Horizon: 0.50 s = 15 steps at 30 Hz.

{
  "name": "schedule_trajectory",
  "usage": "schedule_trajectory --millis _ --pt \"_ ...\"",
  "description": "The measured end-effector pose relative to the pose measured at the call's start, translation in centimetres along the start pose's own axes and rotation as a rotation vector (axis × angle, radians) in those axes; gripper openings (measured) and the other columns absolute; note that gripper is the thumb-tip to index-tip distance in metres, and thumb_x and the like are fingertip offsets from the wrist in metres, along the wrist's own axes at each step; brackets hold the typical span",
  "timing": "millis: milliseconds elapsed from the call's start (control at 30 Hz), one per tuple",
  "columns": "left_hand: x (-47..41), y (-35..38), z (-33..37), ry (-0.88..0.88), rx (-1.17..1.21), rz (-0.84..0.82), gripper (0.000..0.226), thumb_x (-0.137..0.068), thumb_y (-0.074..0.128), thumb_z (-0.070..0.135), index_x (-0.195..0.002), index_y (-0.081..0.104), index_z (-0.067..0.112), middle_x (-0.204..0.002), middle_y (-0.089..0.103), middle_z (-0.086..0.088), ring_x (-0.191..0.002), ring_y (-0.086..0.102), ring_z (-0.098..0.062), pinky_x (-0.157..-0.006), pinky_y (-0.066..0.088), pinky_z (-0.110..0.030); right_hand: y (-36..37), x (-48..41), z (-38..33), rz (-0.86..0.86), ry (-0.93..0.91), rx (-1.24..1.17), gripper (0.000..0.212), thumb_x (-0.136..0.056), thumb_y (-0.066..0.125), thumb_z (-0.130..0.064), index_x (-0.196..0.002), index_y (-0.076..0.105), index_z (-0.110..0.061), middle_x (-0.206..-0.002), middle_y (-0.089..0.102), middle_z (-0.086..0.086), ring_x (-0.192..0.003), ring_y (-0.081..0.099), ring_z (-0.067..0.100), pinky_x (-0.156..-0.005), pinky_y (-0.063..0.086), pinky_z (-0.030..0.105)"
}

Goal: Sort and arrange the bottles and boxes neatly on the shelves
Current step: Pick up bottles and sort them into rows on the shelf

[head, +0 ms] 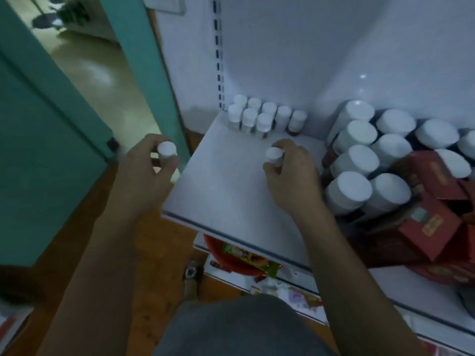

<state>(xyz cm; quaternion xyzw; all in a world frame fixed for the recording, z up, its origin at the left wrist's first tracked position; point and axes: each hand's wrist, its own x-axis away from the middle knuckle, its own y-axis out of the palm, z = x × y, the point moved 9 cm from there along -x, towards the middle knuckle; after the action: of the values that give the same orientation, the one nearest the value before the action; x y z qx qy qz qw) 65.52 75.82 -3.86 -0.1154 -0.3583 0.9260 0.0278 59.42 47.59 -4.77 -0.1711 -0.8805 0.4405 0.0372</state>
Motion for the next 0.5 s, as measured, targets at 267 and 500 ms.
schedule_trajectory --millis 267,500 --pt "-9.6 5.5 4.2 0.221 0.180 -0.264 0.023 -0.092 0.071 0.034 -0.107 0.054 0.039 -0.106 0.064 0.023 -0.091 0.063 0.006 -0.073 0.048 -0.015 -0.2 -4.1 0.4 0.224 0.197 -0.031 0.039 -0.091 0.057 -0.008 -0.129 0.048 -0.009 -0.114 0.062 0.016 -0.100 0.059 0.038 -0.071 0.034 0.032" --pt "-15.3 6.4 6.6 0.360 0.278 -0.338 0.027 -0.087 0.074 0.038 -0.111 0.062 0.035 -0.110 0.063 0.006 -0.096 0.060 -0.003 -0.080 0.050 -0.023 -1.1 -2.4 0.1 0.488 0.261 -0.085 0.059 -0.081 0.065 -0.001 -0.136 0.051 -0.012 -0.122 0.056 0.010 -0.095 0.059 0.023 -0.080 0.039 0.014"
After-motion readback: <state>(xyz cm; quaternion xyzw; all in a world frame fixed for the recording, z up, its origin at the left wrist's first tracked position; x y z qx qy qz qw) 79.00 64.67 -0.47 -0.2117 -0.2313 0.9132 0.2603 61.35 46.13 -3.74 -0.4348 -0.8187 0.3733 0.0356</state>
